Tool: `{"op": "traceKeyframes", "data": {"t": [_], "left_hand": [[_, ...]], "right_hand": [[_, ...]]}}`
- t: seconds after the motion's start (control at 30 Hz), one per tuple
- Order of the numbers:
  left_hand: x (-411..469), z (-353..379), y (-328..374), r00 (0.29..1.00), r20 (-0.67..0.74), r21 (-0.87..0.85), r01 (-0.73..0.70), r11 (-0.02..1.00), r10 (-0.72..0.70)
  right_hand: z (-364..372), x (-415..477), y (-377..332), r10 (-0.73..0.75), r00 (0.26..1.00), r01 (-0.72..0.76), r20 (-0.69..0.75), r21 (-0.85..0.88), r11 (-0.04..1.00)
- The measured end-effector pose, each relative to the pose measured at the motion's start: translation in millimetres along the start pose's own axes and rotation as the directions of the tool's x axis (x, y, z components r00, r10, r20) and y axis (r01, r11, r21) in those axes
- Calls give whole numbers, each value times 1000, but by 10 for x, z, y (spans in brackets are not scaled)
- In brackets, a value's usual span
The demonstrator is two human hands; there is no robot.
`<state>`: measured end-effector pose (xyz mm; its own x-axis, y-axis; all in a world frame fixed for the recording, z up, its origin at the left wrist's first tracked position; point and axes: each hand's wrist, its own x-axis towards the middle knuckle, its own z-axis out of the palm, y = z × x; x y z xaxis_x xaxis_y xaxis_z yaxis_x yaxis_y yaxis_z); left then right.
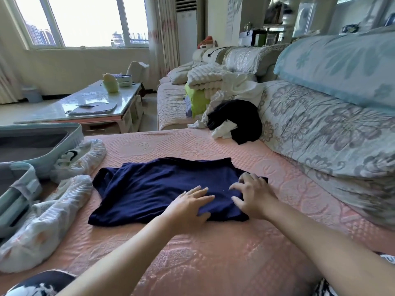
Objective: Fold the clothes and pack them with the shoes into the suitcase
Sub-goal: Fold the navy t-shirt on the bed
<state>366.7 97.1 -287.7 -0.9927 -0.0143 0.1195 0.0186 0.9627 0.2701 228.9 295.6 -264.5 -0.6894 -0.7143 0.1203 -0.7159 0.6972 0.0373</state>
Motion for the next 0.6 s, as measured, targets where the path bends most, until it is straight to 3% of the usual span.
{"op": "traceKeyframes", "data": {"t": [0.1, 0.17, 0.3, 0.43, 0.53, 0.6], "left_hand": [[99, 91, 197, 961, 268, 38, 64, 997, -72], [186, 145, 367, 939, 332, 143, 44, 989, -90], [427, 221, 654, 979, 201, 216, -26, 976, -19], [588, 353, 789, 978, 8, 337, -199, 920, 209], [615, 458, 767, 973, -48, 411, -188, 892, 227], [637, 487, 702, 958, -117, 352, -206, 913, 262]], "right_hand": [[98, 84, 31, -32, 966, 24, 257, 36, 999], [106, 181, 113, -29, 943, -30, 333, 169, 985], [-50, 370, 391, 20, 976, -82, 219, 278, 957], [32, 402, 694, 2, 935, -20, 355, 47, 999], [160, 447, 746, 7, 908, -10, 418, 6, 1000], [235, 522, 718, -11, 932, 9, 362, 7, 1000]]}}
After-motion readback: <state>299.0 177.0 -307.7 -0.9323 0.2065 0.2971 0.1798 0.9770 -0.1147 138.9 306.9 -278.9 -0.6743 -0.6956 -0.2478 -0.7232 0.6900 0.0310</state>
